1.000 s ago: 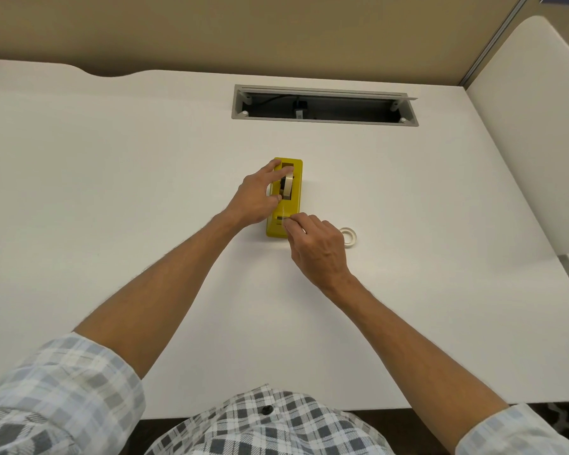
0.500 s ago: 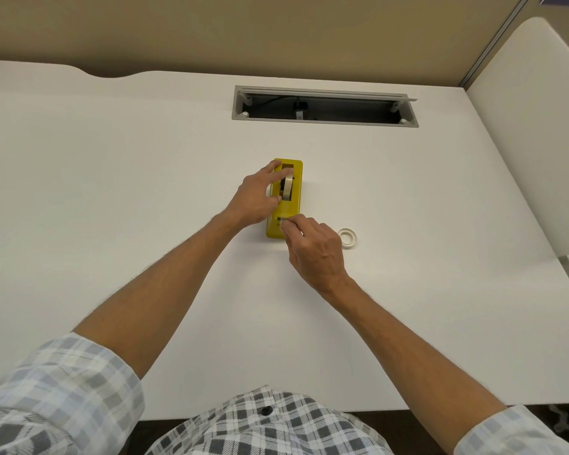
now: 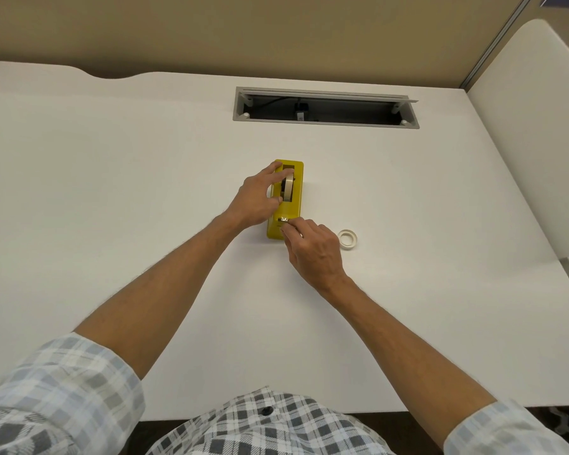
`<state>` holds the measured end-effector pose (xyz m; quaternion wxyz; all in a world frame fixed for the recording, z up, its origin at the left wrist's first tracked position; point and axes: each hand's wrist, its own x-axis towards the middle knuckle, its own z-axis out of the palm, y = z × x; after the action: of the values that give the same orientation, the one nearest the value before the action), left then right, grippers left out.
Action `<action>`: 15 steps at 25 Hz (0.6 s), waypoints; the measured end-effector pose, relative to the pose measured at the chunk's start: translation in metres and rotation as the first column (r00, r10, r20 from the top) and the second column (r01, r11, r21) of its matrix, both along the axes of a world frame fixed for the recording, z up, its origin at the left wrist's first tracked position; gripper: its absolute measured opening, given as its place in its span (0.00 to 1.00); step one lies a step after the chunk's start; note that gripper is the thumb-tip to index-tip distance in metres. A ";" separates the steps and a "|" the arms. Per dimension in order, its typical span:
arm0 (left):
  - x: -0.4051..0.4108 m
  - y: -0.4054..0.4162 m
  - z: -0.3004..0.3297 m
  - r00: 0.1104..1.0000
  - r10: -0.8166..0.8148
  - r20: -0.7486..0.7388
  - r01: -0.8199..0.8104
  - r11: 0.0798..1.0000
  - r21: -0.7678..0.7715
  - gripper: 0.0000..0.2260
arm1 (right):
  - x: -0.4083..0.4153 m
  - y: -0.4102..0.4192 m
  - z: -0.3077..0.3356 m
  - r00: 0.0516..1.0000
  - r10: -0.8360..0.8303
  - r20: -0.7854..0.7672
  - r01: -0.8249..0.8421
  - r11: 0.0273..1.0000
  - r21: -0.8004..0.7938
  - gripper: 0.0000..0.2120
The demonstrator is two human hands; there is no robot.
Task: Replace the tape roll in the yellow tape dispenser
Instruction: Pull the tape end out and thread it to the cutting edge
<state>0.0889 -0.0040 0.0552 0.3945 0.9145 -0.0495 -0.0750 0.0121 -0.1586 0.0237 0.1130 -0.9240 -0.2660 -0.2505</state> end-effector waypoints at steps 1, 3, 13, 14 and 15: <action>0.000 0.000 0.000 1.000 0.000 -0.001 0.000 1.000 0.004 0.28 | 0.001 0.000 -0.001 1.000 -0.002 0.004 0.002 1.000 -0.016 0.02; 0.000 -0.001 0.001 1.000 -0.005 0.001 0.005 1.000 0.003 0.28 | 0.002 -0.001 -0.002 0.999 -0.015 0.029 0.016 0.999 -0.048 0.01; -0.001 0.005 -0.002 0.999 -0.052 0.005 0.052 0.998 -0.027 0.31 | 0.002 -0.003 -0.006 0.999 -0.020 0.046 0.023 0.998 -0.059 0.04; -0.001 0.006 -0.003 0.999 -0.051 0.000 0.051 0.998 -0.036 0.31 | 0.001 -0.003 -0.005 0.999 -0.020 0.042 0.022 0.999 -0.038 0.04; -0.002 0.006 -0.004 0.999 -0.042 -0.005 0.041 0.998 -0.049 0.31 | 0.001 -0.003 -0.003 0.999 -0.013 0.030 0.013 1.000 -0.007 0.06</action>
<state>0.0871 0.0018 0.0511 0.4153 0.9031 -0.0690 -0.0848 0.0135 -0.1614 0.0203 0.1042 -0.9223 -0.2625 -0.2640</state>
